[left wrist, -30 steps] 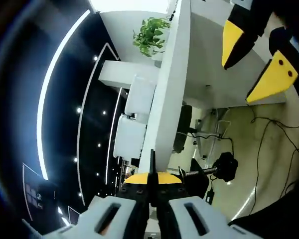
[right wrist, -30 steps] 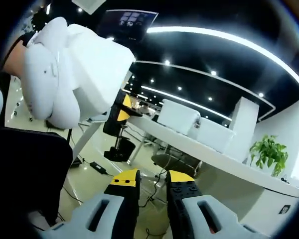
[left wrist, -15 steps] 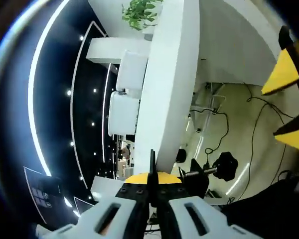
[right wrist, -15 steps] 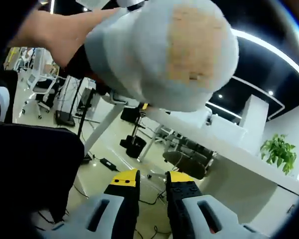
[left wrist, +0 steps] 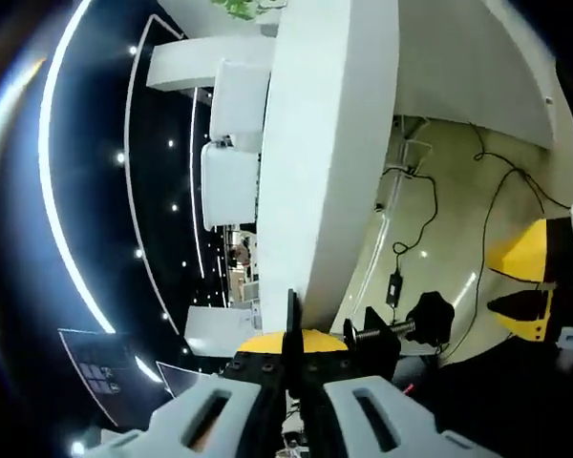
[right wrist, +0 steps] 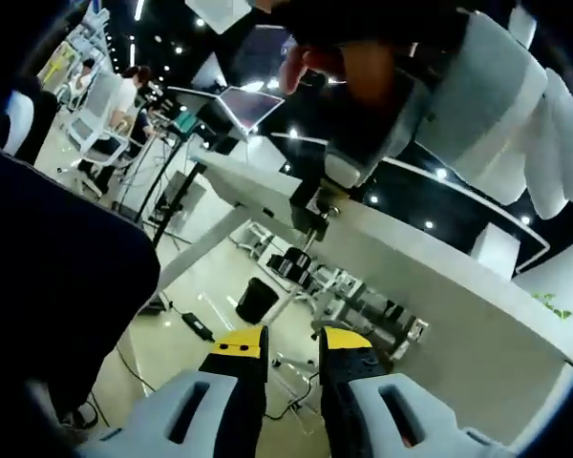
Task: Clamp the fixed fixture on the desktop, loosen the retaining clip, secure it to the edge of the desk, and tighten the retaining clip.
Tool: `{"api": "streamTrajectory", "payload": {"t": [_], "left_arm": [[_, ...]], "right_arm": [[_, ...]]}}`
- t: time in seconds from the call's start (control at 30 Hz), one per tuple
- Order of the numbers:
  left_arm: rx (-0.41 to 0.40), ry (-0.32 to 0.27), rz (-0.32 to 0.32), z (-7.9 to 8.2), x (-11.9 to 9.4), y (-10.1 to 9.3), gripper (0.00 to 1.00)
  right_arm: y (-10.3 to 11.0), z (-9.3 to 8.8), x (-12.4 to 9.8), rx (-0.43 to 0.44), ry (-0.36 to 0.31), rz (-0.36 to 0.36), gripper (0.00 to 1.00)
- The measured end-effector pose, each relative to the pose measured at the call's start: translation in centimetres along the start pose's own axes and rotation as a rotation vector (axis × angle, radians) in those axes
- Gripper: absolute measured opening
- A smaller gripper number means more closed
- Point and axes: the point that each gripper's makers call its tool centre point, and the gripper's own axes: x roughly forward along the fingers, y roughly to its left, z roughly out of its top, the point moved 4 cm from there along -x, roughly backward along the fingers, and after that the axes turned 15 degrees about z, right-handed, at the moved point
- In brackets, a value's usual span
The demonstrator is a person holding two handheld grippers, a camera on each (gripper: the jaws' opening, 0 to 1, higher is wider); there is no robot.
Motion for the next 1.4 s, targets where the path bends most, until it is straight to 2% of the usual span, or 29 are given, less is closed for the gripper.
{"api": "streamTrajectory", "payload": {"t": [0.03,0.07,0.17,0.2,0.23,0.33,0.4,0.53,0.63,0.7,0.87,1.0,1.27,1.4], "left_arm": [[0.004,0.004,0.001,0.0,0.0,0.0,0.02],[0.005,0.011,0.003,0.1,0.0,0.0,0.02],[0.026,0.031,-0.004,0.1,-0.1,0.1,0.02],[0.024,0.043,-0.011,0.1,0.0,0.1,0.02],[0.028,0.059,-0.018,0.2,0.0,0.2,0.02],[0.042,0.081,-0.028,0.7,0.7,0.0,0.02],[0.045,0.084,-0.032,0.5,0.4,0.1,0.02],[0.022,0.076,-0.059,0.3,0.2,0.4,0.02],[0.017,0.08,-0.058,0.5,0.3,0.1,0.02],[0.022,0.086,-0.053,0.6,0.4,0.1,0.02],[0.015,0.093,-0.062,0.6,0.6,0.2,0.02],[0.017,0.093,-0.059,0.4,0.2,0.3,0.02],[0.007,0.088,-0.056,0.4,0.4,0.2,0.03],[0.031,0.087,-0.045,0.3,0.1,0.0,0.03]], "right_arm": [[-0.3,0.4,0.1,-0.042,-0.036,-0.01,0.2],[-0.3,0.5,0.2,-0.038,-0.049,-0.016,0.21],[-0.5,1.1,0.5,0.019,-0.093,-0.023,0.23],[-0.1,1.4,0.7,0.052,-0.113,-0.004,0.23],[0.2,1.6,0.8,0.071,-0.115,0.008,0.24],[0.9,2.0,0.7,0.046,-0.132,0.01,0.24],[0.6,2.3,1.0,-0.01,-0.133,-0.014,0.24],[-0.5,2.3,1.4,0.016,-0.151,-0.038,0.24],[-0.7,3.2,1.5,0.054,-0.195,-0.039,0.24],[-0.5,4.0,1.8,0.031,-0.214,-0.039,0.24],[-1.4,4.0,3.8,0.057,-0.203,-0.058,0.26],[-2.0,4.2,5.0,0.045,-0.201,-0.066,0.26],[-2.5,4.1,6.8,0.057,-0.131,-0.059,0.24],[-2.4,3.8,7.1,0.163,-0.098,-0.031,0.23]]}}
